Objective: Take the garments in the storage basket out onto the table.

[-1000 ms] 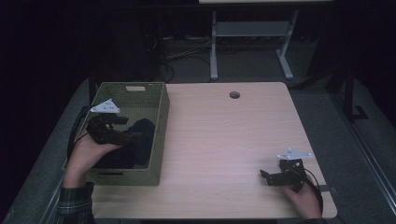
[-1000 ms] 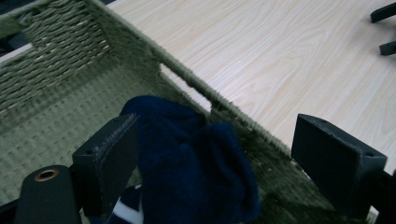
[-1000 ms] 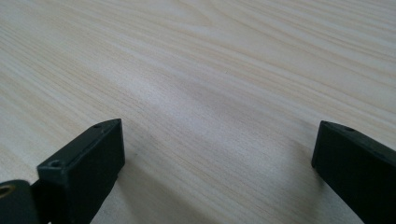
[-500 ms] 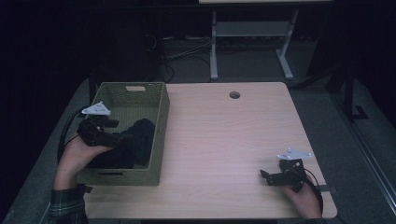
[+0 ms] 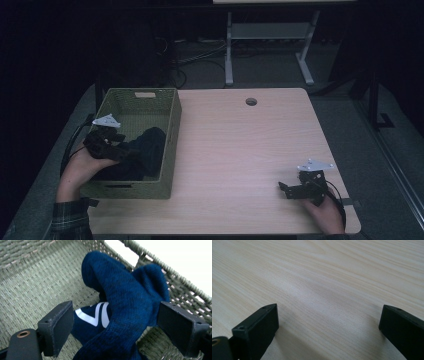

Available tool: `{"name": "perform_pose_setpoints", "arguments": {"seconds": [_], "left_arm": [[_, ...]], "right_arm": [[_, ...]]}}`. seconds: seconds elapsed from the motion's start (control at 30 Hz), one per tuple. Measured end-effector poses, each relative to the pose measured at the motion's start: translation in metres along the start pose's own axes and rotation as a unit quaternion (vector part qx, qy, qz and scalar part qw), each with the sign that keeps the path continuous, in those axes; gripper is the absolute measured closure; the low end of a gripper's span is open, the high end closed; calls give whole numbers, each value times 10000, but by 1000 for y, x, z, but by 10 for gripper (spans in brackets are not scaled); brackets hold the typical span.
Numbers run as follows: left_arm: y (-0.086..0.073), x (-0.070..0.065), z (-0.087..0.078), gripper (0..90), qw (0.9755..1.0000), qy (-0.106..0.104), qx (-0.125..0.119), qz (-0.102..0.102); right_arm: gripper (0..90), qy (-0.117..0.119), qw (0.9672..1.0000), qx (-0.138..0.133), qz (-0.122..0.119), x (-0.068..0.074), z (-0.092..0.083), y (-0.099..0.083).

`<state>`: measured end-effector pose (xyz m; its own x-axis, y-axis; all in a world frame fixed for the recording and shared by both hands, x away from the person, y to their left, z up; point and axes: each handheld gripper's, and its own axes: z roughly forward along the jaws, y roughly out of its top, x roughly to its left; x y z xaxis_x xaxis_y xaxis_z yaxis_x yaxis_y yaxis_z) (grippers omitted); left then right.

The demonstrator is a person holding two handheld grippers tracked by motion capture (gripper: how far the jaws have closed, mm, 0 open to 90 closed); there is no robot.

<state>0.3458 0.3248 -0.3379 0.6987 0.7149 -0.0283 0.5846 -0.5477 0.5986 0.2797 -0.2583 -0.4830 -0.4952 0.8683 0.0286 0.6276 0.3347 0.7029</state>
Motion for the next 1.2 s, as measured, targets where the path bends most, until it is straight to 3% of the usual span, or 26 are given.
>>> {"name": "perform_pose_setpoints", "arguments": {"seconds": [0.23,0.6,0.87,1.03,1.1,1.13,1.17,1.2], "left_arm": [[-4,2,9,139,9996,-66,282,50],[-7,4,13,154,9989,-107,444,54],[-9,6,12,265,9989,-119,458,75],[-10,8,11,483,9985,-234,501,57],[-10,8,11,518,9982,-316,503,49],[-10,8,10,595,9981,-364,499,57],[-10,8,10,595,9980,-414,485,42],[-10,8,9,673,9977,-474,489,47]], "right_arm": [[24,0,10000,0,-1,0,0,0],[24,0,10000,-1,-1,0,0,0],[24,1,10000,0,2,0,0,0],[24,0,10000,0,-1,0,0,0],[24,0,10000,0,-1,0,0,0],[24,1,10000,0,0,0,0,0],[24,1,10000,0,0,0,0,0],[24,1,10000,0,0,0,0,0]]}}
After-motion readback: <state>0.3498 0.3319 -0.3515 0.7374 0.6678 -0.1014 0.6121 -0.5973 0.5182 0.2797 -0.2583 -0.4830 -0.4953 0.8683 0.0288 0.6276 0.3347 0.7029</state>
